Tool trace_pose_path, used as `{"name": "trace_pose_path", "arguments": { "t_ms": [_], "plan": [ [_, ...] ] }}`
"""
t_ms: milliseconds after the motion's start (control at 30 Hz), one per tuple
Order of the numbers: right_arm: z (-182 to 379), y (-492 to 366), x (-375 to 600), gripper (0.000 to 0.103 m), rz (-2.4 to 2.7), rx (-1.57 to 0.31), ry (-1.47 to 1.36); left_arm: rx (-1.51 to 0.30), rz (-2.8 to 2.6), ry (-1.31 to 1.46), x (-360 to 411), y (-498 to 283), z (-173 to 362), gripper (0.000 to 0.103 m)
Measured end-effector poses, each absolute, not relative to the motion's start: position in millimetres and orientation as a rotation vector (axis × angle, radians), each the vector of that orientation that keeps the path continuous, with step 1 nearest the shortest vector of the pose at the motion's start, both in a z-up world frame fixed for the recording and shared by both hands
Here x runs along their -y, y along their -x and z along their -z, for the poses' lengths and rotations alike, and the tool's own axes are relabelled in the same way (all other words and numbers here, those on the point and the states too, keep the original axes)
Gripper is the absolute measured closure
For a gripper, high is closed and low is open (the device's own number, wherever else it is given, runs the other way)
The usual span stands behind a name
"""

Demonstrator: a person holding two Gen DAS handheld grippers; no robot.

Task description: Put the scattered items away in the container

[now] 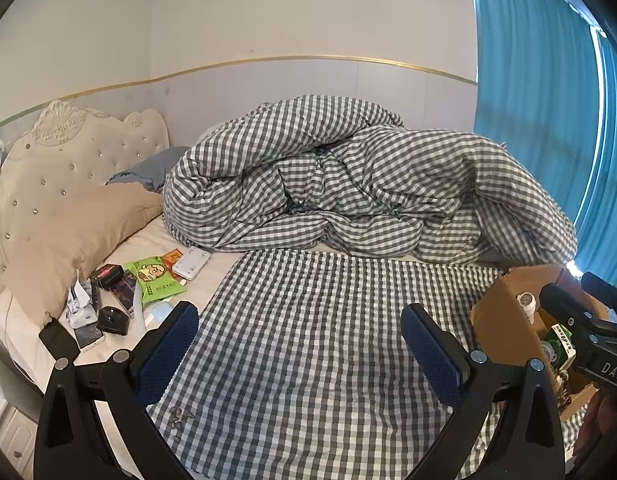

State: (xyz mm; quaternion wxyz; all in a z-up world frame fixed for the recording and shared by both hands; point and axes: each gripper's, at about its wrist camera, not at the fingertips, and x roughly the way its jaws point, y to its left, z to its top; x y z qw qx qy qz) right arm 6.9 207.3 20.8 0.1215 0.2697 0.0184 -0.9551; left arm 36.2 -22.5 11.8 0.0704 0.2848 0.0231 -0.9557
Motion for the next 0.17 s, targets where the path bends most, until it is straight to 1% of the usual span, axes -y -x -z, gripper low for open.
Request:
{"name": "trace_pose_path", "arguments": {
  "t_ms": [167],
  "plan": [
    [-20.5, -8.6, -210.1, 0.0, 2.792, -0.055, -0.792, -0.068, 2.876, -0.858, 21.6, -36.8, -11.5, 0.0]
  ]
}}
